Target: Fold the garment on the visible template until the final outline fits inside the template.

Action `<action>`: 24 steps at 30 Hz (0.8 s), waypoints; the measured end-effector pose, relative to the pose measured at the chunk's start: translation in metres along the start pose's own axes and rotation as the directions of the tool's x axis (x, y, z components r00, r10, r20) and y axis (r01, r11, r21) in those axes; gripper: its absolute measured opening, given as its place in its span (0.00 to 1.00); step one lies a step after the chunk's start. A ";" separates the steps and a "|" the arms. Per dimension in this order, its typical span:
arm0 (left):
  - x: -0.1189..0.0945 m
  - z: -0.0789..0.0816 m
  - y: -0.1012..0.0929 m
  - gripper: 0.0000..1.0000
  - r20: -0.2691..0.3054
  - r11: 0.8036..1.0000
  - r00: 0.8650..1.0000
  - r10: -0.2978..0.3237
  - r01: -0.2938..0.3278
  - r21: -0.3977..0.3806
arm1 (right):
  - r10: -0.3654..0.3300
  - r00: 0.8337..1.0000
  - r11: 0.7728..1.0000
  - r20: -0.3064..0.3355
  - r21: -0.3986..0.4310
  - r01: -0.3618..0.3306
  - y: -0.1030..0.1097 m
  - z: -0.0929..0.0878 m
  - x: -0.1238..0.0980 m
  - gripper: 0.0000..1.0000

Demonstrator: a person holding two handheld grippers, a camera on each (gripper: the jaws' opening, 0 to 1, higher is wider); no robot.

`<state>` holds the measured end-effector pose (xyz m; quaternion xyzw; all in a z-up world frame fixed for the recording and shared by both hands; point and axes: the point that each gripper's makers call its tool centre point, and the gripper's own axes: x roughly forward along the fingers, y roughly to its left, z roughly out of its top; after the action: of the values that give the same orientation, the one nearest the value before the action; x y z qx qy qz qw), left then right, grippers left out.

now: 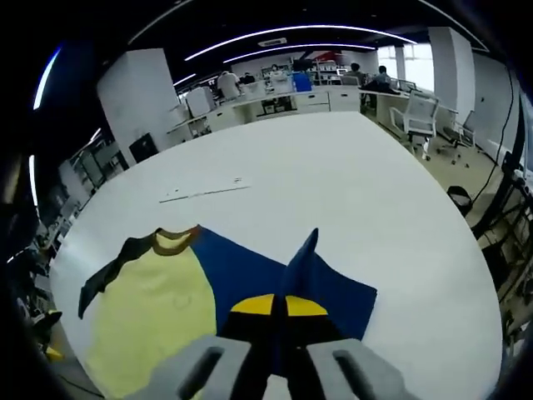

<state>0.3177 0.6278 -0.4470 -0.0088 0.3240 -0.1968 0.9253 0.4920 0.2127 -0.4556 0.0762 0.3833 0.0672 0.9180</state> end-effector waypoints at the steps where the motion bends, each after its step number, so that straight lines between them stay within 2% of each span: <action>1: 0.000 0.000 0.000 0.99 0.000 1.000 1.000 -0.002 0.002 -0.002 | 0.006 1.000 1.000 -0.001 -0.005 -0.006 0.003 0.000 0.001 0.00; 13: 0.000 -0.001 0.001 0.99 -0.001 1.000 1.000 -0.004 0.004 -0.011 | 0.086 0.996 0.995 0.001 -0.047 -0.086 0.052 0.012 0.015 0.00; 24: 0.001 -0.001 0.003 0.99 -0.004 1.000 1.000 -0.004 0.004 -0.013 | 0.172 0.985 0.983 -0.006 -0.064 -0.172 0.106 0.015 0.031 0.00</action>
<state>0.3188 0.6301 -0.4492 -0.0154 0.3270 -0.1966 0.9242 0.5170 0.3211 -0.4463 0.0793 0.3731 0.1586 0.9107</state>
